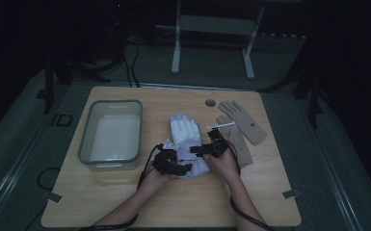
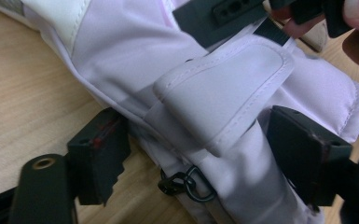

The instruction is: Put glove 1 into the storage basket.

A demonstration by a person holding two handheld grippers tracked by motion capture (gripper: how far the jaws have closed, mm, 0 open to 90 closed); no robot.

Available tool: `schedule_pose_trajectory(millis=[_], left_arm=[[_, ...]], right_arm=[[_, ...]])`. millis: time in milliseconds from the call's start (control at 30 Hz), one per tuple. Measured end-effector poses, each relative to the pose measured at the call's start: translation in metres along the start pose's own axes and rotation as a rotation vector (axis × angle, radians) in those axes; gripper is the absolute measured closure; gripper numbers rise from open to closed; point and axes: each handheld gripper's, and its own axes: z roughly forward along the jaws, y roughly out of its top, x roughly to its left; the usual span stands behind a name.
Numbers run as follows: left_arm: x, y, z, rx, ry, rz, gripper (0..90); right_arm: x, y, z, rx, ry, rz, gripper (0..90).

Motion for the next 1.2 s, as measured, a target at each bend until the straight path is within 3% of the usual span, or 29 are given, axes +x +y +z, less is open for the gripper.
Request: schedule_pose_trajectory(millis=[100, 267, 433, 700, 1200], left_arm=[[-0.002, 0.002, 0.0, 0.026, 0.004, 0.003, 31.3], [-0.006, 0.007, -0.005, 0.033, 0.024, 0.026, 51.8], [-0.012, 0.012, -0.009, 0.036, 0.044, 0.057, 65.8], [-0.016, 0.027, -0.024, 0.029, 0.055, 0.094, 68.7], [-0.02, 0.053, -0.066, -0.01, 0.085, 0.134, 68.8]], right_arm=[[0.004, -0.001, -0.001, -0.012, -0.025, -0.005, 66.8], [0.009, -0.001, -0.002, -0.027, -0.056, -0.002, 73.1], [0.012, 0.0, -0.008, -0.038, -0.057, 0.013, 75.3], [0.019, 0.004, -0.024, -0.104, -0.04, 0.011, 75.4], [0.049, 0.03, -0.049, -0.191, -0.029, -0.027, 75.1]])
